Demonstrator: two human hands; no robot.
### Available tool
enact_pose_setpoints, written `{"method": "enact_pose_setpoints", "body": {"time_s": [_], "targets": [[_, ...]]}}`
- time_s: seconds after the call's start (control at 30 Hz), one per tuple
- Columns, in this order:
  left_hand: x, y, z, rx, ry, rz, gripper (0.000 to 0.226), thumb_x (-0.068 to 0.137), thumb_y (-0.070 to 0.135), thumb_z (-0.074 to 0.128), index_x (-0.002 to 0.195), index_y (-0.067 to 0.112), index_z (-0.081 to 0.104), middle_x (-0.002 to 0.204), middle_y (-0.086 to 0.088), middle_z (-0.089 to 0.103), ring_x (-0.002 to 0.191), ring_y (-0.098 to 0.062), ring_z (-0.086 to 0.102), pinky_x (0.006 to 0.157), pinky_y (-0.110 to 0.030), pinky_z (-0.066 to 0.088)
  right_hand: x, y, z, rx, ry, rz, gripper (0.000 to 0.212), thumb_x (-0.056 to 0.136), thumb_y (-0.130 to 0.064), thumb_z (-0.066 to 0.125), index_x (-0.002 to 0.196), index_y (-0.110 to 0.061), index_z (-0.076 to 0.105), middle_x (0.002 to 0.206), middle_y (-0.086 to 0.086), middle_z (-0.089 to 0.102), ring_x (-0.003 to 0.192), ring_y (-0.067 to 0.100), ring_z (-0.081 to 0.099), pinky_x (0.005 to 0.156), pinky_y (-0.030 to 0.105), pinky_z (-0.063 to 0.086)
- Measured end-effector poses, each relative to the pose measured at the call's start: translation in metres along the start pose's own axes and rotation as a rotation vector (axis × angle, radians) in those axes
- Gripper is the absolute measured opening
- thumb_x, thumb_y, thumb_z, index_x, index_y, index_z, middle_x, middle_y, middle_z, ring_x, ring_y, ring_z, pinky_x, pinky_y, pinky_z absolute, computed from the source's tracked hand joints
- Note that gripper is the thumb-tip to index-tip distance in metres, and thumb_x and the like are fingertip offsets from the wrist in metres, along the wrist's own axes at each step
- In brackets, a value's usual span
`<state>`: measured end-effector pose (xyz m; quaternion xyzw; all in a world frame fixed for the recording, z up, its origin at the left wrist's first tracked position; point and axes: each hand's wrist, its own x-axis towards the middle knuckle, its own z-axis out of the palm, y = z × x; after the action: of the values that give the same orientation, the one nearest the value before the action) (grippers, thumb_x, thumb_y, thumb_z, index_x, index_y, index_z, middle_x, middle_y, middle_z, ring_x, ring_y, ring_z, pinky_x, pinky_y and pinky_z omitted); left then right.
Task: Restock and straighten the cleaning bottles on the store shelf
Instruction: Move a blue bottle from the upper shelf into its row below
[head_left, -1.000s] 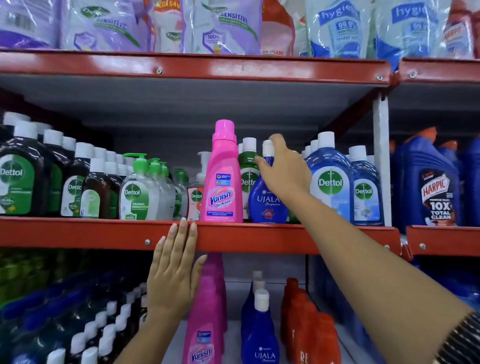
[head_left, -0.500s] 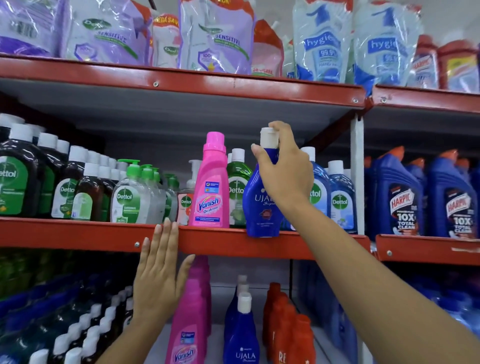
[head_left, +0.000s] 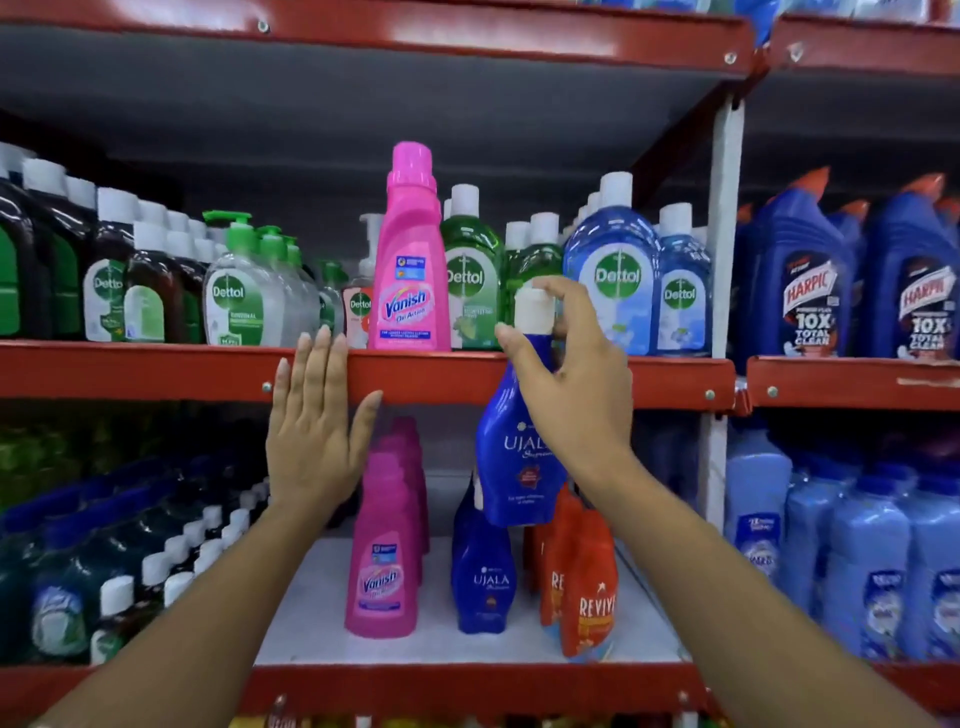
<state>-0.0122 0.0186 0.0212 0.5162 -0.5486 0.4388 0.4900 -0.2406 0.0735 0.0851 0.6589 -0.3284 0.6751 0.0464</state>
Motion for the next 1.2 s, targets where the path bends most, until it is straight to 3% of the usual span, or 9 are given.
{"method": "enact_pose_setpoints", "body": {"time_s": [0.23, 0.37, 0.6, 0.87, 1.07, 1.13, 1.2], "targets": [[-0.001, -0.006, 0.009, 0.034, 0.067, 0.041, 0.064, 0.104, 0.044, 0.027, 0.149, -0.001, 0.028, 0.156, -0.019, 0.031, 0.147, -0.032, 0.019, 0.123, -0.034, 0.000, -0.070, 0.049, 0.023, -0.011, -0.053, 0.149, 0.035, 0.089, -0.040, 0.064, 0.121, -0.036, 0.051, 0.092, -0.007, 0.069, 0.080, 0.020, 0.066, 0.070, 0.036, 0.052], [-0.002, -0.008, 0.016, 0.041, 0.107, 0.041, 0.063, 0.104, 0.043, 0.027, 0.150, 0.001, 0.026, 0.157, -0.017, 0.029, 0.148, -0.032, 0.019, 0.123, -0.033, -0.003, -0.100, 0.077, 0.036, -0.076, -0.077, 0.178, 0.035, 0.091, -0.038, 0.063, 0.123, -0.033, 0.050, 0.096, -0.010, 0.069, 0.077, 0.013, 0.064, 0.061, 0.024, 0.044], [-0.001, -0.013, 0.021, 0.057, 0.165, 0.077, 0.062, 0.105, 0.042, 0.028, 0.151, 0.001, 0.026, 0.157, -0.017, 0.029, 0.147, -0.030, 0.019, 0.123, -0.032, -0.003, -0.137, 0.114, 0.057, -0.161, -0.069, 0.263, 0.036, 0.094, -0.036, 0.060, 0.127, -0.026, 0.052, 0.111, -0.008, 0.070, 0.083, 0.018, 0.067, 0.060, 0.019, 0.040], [-0.001, -0.013, 0.026, 0.077, 0.212, 0.076, 0.061, 0.105, 0.042, 0.027, 0.149, 0.000, 0.028, 0.156, -0.016, 0.032, 0.146, -0.030, 0.021, 0.122, -0.031, -0.002, -0.145, 0.121, 0.070, -0.175, -0.085, 0.288, 0.037, 0.093, -0.035, 0.061, 0.128, -0.025, 0.053, 0.114, -0.004, 0.069, 0.095, 0.016, 0.066, 0.068, 0.024, 0.044], [-0.001, -0.012, 0.025, 0.090, 0.206, 0.062, 0.061, 0.105, 0.042, 0.027, 0.150, 0.001, 0.027, 0.156, -0.016, 0.031, 0.146, -0.031, 0.023, 0.122, -0.032, -0.001, -0.152, 0.126, 0.066, -0.245, -0.167, 0.227, 0.054, 0.097, -0.038, 0.053, 0.147, -0.027, 0.034, 0.140, -0.003, 0.055, 0.118, 0.015, 0.057, 0.075, 0.020, 0.043], [-0.001, -0.011, 0.023, 0.086, 0.195, 0.059, 0.062, 0.105, 0.043, 0.026, 0.150, 0.001, 0.027, 0.157, -0.016, 0.031, 0.146, -0.031, 0.022, 0.122, -0.032, -0.001, -0.156, 0.123, 0.065, -0.294, -0.190, 0.172, 0.062, 0.098, -0.041, 0.049, 0.152, -0.027, 0.022, 0.154, 0.001, 0.039, 0.135, 0.017, 0.044, 0.086, 0.021, 0.045], [0.000, -0.011, 0.022, 0.076, 0.181, 0.053, 0.062, 0.104, 0.043, 0.026, 0.150, 0.001, 0.027, 0.157, -0.016, 0.030, 0.147, -0.030, 0.022, 0.122, -0.032, -0.001, -0.158, 0.118, 0.065, -0.366, -0.205, 0.093, 0.067, 0.099, -0.043, 0.045, 0.154, -0.025, 0.012, 0.162, 0.006, 0.022, 0.148, 0.022, 0.022, 0.108, 0.029, 0.034]]}}
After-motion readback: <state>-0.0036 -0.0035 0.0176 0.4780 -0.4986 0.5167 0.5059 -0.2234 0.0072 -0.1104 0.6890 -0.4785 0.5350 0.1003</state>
